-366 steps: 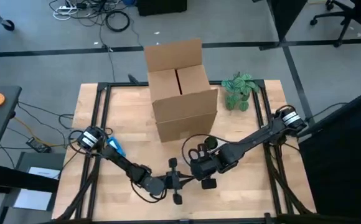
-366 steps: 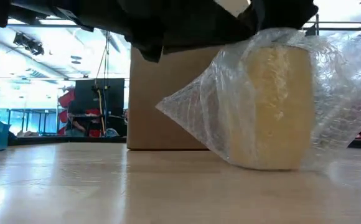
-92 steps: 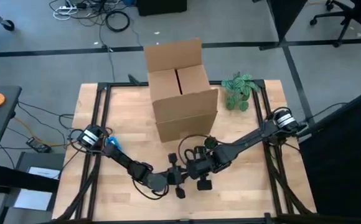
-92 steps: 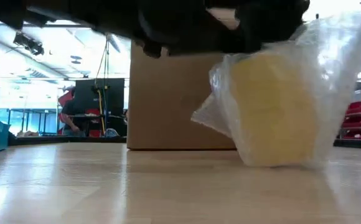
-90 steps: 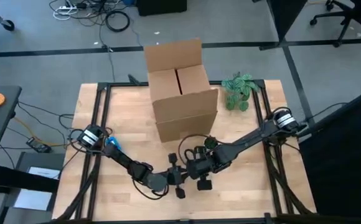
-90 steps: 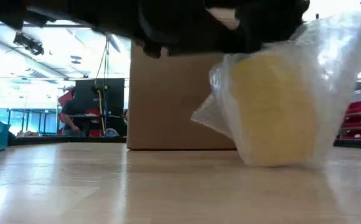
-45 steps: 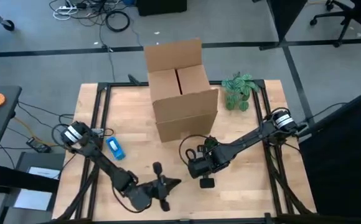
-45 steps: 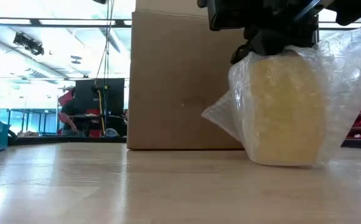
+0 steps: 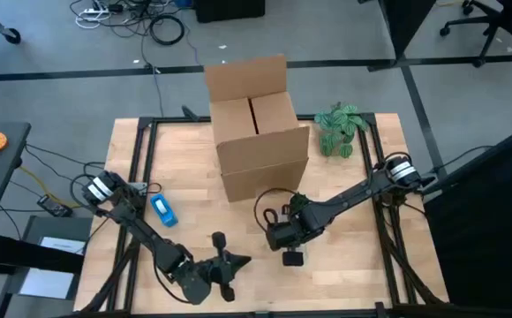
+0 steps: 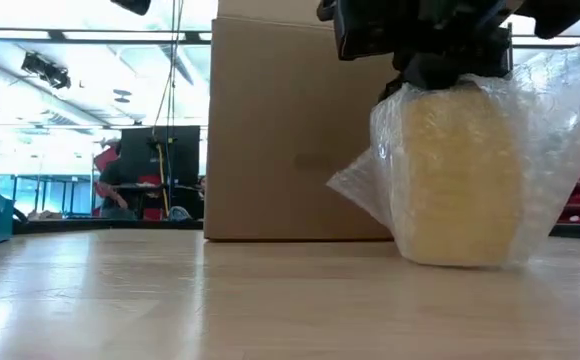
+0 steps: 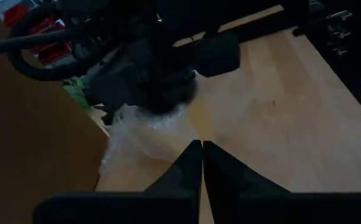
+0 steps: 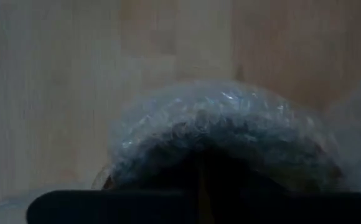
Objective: Wrap mug
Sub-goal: Wrap the yellow mug with the transparent bubble wrap, then put the wrapped yellow mug into the brown box
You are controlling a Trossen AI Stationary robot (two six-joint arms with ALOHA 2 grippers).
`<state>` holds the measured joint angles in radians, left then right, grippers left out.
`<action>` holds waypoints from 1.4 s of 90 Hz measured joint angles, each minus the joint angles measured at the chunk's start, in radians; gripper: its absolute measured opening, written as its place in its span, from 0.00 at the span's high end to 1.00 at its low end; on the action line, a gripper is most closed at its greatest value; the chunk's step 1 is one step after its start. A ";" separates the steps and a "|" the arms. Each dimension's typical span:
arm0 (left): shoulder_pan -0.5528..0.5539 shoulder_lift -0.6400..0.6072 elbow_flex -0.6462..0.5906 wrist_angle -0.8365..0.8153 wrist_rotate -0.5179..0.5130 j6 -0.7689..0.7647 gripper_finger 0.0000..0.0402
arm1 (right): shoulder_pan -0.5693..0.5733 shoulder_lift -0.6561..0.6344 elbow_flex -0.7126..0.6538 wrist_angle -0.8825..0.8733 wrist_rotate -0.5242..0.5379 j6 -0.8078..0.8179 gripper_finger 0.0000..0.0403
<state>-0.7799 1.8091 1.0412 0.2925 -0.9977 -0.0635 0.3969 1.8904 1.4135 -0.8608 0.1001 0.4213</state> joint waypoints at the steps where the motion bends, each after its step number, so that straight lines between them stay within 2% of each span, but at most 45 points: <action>1: 0.000 0.000 0.000 0.000 0.001 0.000 1.00 | 0.000 0.000 0.003 -0.004 0.000 0.000 0.97; 28: 0.000 0.000 0.000 -0.004 0.008 -0.001 1.00 | 0.000 -0.009 0.132 -0.183 0.000 0.014 0.83; 46: 0.000 0.000 0.000 -0.002 0.008 -0.001 1.00 | 0.011 -0.011 0.274 -0.337 0.001 0.050 0.74; 59: 0.000 0.000 0.000 0.000 0.008 -0.002 1.00 | 0.052 -0.012 0.313 -0.327 0.000 0.066 0.68; 90: 0.000 0.000 0.000 0.000 0.008 -0.002 1.00 | 0.087 -0.012 0.184 -0.243 -0.035 0.076 0.55; 110: 0.001 0.000 0.000 -0.001 0.008 -0.002 1.00 | 0.074 -0.012 0.041 -0.056 -0.045 -0.004 0.54; 126: 0.001 0.000 0.000 -0.005 0.008 -0.002 1.00 | 0.052 -0.013 -0.022 0.005 -0.044 -0.006 0.57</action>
<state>-0.7792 1.8091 1.0412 0.2875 -0.9897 -0.0658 0.4485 1.8778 1.3913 -0.8562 0.0559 0.4152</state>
